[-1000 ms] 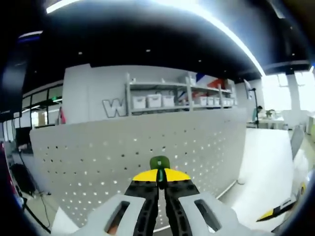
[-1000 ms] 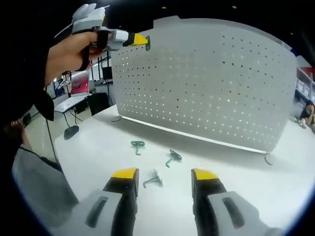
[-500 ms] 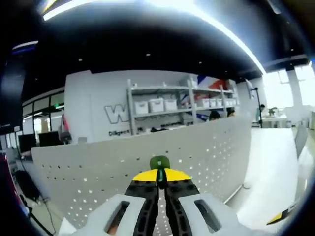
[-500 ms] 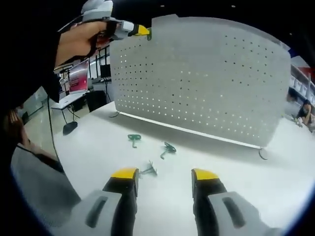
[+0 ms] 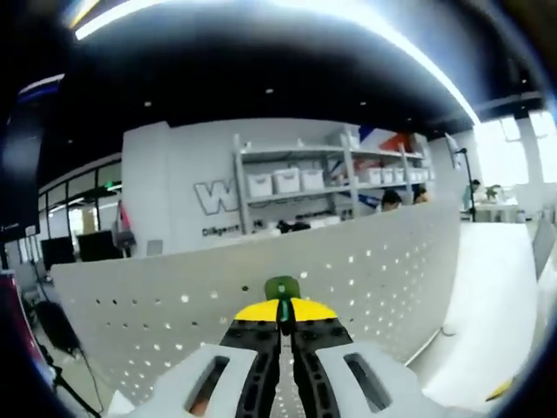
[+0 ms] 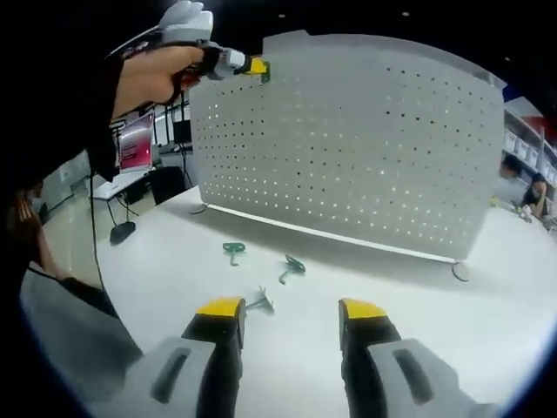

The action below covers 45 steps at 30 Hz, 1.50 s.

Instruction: Insert the hook assembly into the mounting plate slot until the hook locks in place.

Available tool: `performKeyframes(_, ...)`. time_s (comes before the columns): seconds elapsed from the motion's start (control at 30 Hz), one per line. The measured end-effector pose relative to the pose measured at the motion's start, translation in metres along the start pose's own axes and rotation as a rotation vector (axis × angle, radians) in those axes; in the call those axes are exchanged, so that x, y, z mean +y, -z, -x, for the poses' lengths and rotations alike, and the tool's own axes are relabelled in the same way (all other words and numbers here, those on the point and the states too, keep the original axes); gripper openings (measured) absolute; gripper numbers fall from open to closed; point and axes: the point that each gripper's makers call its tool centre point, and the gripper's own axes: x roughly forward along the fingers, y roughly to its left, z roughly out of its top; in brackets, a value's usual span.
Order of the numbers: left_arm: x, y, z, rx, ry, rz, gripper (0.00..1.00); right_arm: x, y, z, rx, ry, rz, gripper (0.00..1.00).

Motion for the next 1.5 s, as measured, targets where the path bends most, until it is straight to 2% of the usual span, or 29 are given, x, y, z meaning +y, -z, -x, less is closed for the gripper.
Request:
performKeyframes(0.4, 0.002, 0.004, -0.009, 0.006, -0.017, 0.026, 0.02, 0.003, 0.002, -0.002, 0.010, -0.019, -0.001, 0.41)
performKeyframes(0.77, 0.002, 0.003, -0.013, -0.004, -0.042, 0.015, 0.02, 0.004, 0.002, -0.003, 0.011, -0.026, -0.003, 0.41)
performKeyframes(1.33, -0.001, 0.003, -0.015, -0.013, -0.149, -0.137, 0.02, 0.005, 0.001, -0.004, 0.012, -0.035, -0.009, 0.40)
performKeyframes(1.5, 0.000, 0.003, -0.018, -0.011, -0.181, -0.131, 0.02, 0.004, 0.001, -0.005, 0.013, -0.034, -0.014, 0.40)
